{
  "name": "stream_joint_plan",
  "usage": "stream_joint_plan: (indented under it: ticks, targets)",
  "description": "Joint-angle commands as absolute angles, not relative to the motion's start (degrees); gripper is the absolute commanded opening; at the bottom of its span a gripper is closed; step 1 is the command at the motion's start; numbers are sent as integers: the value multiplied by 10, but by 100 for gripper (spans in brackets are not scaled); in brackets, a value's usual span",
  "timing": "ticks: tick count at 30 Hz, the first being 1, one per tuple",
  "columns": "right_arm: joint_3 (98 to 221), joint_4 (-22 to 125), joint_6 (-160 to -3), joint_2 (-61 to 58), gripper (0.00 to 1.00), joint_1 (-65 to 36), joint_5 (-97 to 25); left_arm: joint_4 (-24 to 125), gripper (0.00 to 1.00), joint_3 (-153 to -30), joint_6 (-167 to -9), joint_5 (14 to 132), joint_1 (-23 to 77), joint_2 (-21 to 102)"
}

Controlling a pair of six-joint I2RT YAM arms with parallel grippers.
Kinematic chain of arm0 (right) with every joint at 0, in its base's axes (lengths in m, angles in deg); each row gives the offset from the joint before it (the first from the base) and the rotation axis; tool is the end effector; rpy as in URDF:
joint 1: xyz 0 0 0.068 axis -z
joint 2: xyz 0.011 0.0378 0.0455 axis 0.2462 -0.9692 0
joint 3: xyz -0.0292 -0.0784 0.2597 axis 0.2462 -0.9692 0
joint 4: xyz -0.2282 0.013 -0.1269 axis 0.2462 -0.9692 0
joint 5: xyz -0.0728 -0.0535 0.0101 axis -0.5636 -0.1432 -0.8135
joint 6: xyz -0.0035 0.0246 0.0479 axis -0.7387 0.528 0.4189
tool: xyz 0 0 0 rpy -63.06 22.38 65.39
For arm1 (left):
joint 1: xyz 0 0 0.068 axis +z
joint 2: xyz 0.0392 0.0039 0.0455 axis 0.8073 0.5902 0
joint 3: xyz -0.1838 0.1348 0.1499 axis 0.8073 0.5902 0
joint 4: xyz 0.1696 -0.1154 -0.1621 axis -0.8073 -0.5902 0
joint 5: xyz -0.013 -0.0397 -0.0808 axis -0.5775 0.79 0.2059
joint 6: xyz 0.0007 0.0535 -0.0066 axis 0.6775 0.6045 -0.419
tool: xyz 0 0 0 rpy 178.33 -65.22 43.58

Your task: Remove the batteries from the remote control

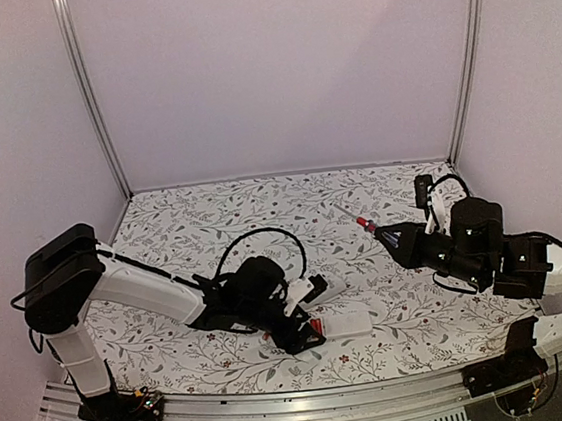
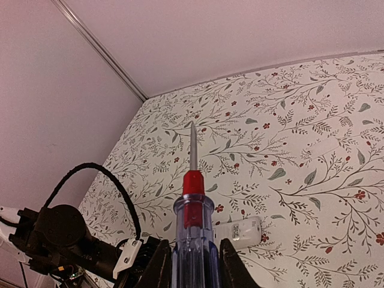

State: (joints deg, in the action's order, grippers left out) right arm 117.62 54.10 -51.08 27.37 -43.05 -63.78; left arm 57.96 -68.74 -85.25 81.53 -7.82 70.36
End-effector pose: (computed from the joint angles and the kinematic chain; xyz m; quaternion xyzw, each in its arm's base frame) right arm 0.1251 0.1724 0.2706 -0.0351 0.7951 0.3397 0.5012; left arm 0.1582 -0.3151 0.1239 0.4550 0.7966 -0.3275 0.2264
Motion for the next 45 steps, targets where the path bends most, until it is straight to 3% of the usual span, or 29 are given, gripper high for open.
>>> stream_joint_plan:
  ticks: [1, 23, 37, 45]
  targets:
    - [1169, 543, -506, 277, 0, -427, -646, 603, 80, -680, -828, 766, -100, 700]
    - [1166, 537, -505, 285, 0, -427, -648, 650, 83, -659, -781, 747, -132, 721]
    - [1165, 536, -504, 286, 0, -427, -647, 657, 83, -653, -798, 613, -149, 722]
    - [1164, 476, -495, 299, 0, -427, -639, 660, 83, -630, -777, 622, -162, 719]
